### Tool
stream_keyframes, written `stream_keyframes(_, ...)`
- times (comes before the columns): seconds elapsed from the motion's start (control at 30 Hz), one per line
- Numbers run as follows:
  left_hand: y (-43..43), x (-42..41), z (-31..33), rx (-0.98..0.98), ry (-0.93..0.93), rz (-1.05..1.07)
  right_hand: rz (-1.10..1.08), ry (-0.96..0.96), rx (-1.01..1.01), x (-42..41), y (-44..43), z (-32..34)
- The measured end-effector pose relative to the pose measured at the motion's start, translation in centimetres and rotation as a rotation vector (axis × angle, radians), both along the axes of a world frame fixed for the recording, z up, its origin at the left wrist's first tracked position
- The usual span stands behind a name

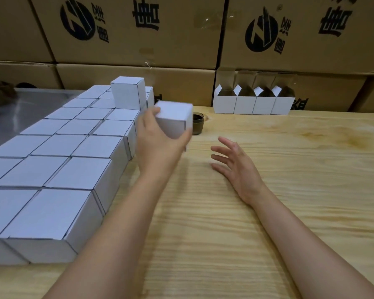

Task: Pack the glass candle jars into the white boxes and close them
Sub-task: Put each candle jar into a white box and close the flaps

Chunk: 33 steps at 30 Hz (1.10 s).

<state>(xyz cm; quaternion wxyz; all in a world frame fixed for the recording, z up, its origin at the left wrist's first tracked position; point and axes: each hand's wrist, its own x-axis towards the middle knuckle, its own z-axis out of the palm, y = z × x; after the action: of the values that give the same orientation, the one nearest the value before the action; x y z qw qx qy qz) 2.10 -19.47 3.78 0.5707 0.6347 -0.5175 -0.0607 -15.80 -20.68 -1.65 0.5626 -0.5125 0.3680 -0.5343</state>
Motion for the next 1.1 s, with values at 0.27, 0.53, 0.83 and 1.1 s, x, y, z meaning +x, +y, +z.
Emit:
stream_keyframes(0.27,-6.1,8.2,4.7,0.119,0.018,0.209,0.029,-0.066,0.056,0.0,-0.4,-0.3)
stream_keyframes(0.53,-8.9,11.3,3.0,0.18,0.032,0.206,0.047,-0.105,0.071,-0.2,-0.7,-0.4)
stream_keyframes(0.83,-10.5,12.1,2.7,0.239,0.021,0.131,0.038,-0.101,0.074,-0.1,-0.8,-0.5)
stream_keyframes(1.1,-9.7,11.5,4.0,0.395,-0.071,0.199,0.023,-0.085,0.08,0.1,-0.6,-0.3)
